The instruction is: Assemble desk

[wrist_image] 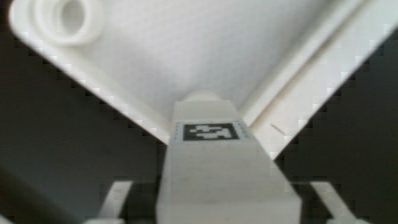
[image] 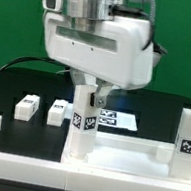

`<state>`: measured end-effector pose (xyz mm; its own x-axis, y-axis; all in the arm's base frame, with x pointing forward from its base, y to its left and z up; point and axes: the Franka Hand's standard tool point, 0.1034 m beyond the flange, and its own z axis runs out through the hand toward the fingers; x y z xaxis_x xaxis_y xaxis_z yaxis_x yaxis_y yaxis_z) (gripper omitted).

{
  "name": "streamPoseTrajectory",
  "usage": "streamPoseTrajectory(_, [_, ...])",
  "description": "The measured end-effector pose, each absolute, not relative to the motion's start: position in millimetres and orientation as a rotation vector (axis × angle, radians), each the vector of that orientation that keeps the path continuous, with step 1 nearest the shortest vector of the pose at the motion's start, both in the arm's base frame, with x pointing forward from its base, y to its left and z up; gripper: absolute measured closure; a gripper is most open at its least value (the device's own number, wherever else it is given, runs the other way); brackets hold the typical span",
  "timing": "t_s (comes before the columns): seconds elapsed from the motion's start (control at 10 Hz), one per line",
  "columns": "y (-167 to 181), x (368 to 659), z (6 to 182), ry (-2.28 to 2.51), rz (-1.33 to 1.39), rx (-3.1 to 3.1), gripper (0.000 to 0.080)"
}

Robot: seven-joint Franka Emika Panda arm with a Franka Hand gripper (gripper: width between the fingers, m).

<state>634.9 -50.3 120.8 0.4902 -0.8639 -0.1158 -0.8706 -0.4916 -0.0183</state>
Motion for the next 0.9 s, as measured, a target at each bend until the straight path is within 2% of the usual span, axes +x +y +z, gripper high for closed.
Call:
streamPoseTrajectory(0.2, [-49.6,638.6,120.1,1.911,0.108,-2.354,0.0511])
streamPoseTrajectory(0.6, [-43.7,639.3,119.5,2.253,0.086,-2.021,0.0511])
streamPoseTrajectory(0.7, [-43.8,639.2,118.7,2.239,0.085,-2.038,0.0437])
streamPoseTrajectory(0.8, [-43.6,639.0,118.0,2.233,0.085,-2.046,0.0437])
streamPoseTrajectory(0.9, [-43.5,638.9,117.6,2.203,0.083,-2.078,0.0254])
